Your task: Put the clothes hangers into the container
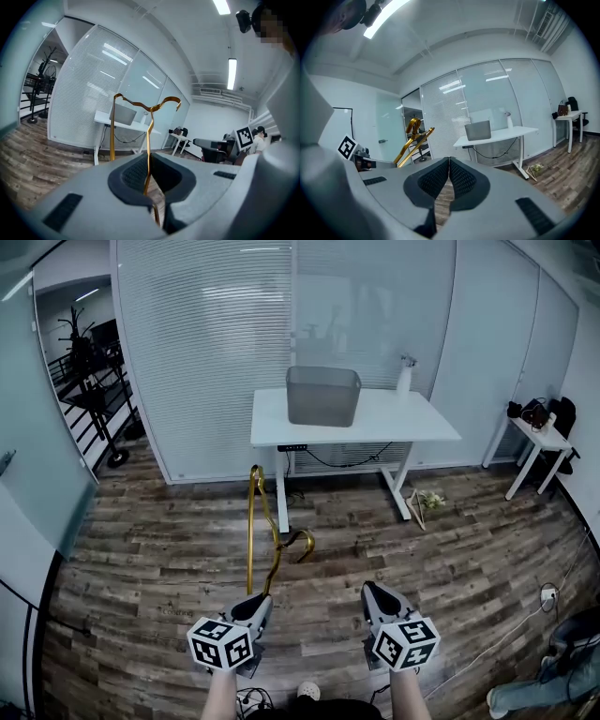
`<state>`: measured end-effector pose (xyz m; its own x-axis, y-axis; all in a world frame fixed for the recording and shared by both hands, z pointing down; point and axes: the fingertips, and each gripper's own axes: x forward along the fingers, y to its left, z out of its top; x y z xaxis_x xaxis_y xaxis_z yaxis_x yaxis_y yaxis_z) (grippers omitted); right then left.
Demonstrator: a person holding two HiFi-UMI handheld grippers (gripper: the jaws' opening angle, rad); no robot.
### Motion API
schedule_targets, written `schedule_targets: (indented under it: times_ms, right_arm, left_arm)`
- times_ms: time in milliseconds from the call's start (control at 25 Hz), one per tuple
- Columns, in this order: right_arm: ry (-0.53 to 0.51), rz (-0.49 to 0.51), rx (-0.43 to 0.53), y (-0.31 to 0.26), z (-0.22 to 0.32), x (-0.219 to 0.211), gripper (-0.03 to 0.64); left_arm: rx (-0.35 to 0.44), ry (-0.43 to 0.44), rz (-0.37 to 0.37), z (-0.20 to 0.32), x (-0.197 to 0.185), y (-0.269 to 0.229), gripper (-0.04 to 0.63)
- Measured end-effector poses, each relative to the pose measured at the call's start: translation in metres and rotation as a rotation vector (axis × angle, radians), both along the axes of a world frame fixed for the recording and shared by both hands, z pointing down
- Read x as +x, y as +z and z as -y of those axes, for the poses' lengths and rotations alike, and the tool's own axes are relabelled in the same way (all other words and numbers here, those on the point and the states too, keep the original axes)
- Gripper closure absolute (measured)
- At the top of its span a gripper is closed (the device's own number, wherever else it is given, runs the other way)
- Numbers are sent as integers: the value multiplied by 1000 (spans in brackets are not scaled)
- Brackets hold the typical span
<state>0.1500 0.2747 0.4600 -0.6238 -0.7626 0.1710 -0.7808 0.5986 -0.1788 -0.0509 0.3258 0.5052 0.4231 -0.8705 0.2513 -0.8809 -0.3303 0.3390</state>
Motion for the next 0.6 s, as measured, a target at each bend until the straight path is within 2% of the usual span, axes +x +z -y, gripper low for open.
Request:
schedule_targets:
  times_ms: [320, 600]
  right_arm:
    - [-21, 6, -10, 14, 12, 6, 589]
    - [-19, 23, -35, 22, 11, 8, 589]
  left_arm:
    - [-4, -21, 13, 2, 9, 8, 575]
    - [-47, -50, 16, -6, 0, 19, 575]
